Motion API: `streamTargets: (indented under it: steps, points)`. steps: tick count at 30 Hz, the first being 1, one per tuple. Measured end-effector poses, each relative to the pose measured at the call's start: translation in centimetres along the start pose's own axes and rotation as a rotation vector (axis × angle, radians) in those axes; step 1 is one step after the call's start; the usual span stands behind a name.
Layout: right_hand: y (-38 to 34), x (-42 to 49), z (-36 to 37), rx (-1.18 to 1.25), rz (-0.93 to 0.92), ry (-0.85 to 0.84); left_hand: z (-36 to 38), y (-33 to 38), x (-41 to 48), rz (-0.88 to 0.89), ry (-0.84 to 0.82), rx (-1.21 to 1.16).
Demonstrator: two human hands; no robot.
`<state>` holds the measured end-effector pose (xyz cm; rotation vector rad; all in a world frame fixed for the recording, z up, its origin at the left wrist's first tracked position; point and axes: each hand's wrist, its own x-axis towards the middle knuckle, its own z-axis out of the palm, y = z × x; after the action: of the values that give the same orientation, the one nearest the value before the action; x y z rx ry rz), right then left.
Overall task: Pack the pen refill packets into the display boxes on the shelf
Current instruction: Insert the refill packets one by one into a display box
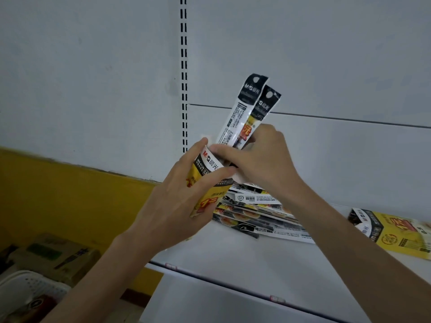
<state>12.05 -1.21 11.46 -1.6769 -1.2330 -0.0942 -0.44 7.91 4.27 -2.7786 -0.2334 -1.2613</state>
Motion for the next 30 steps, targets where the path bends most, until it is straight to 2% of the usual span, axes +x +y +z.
streamTargets:
  steps: [4, 5, 9, 11, 13, 16, 18, 20, 23, 25, 27, 28, 30]
  points:
    - [0.3, 0.7, -0.8, 0.164, -0.014, 0.132, -0.1, -0.2, -0.1, -0.004, 0.006, 0.0]
    - [0.2, 0.5, -0.7, 0.177, -0.025, 0.119, -0.1, -0.2, -0.1, -0.009, 0.007, 0.0]
    - [0.1, 0.2, -0.2, 0.107, 0.01, -0.166, -0.1, -0.3, -0.2, -0.016, 0.018, -0.011]
    - [0.2, 0.8, -1.0, 0.205, 0.054, -0.219, -0.2, -0.4, -0.3, -0.013, 0.031, -0.016]
    - [0.3, 1.2, -1.7, 0.3, 0.043, -0.146, -0.3, -0.5, -0.4, -0.019, 0.032, -0.016]
    - [0.2, 1.4, -2.4, 0.274, -0.066, 0.025, -0.3, -0.5, -0.5, -0.021, 0.018, -0.005]
    - [0.1, 1.5, -2.6, 0.256, -0.136, 0.067, -0.3, -0.5, -0.5, -0.004, 0.012, -0.014]
    - [0.0, 1.2, -1.8, 0.169, -0.157, 0.023, -0.3, -0.4, -0.4, 0.01, 0.006, -0.023]
    - [0.5, 0.4, -0.1, -0.039, -0.195, -0.159, -0.1, -0.4, -0.4, -0.001, 0.001, -0.025]
    - [0.8, 0.7, -0.6, 0.111, -0.117, -0.142, -0.1, -0.5, -0.4, -0.016, 0.014, -0.035]
    - [1.0, 1.1, -1.7, 0.311, -0.117, -0.039, -0.1, -0.8, -0.4, -0.03, 0.035, -0.037]
    - [1.2, 1.1, -1.8, 0.294, -0.174, -0.018, -0.1, -1.0, -0.5, -0.035, 0.041, -0.04]
    - [1.4, 0.6, -1.2, 0.129, -0.243, -0.134, 0.1, -1.2, -0.5, -0.039, 0.038, -0.044]
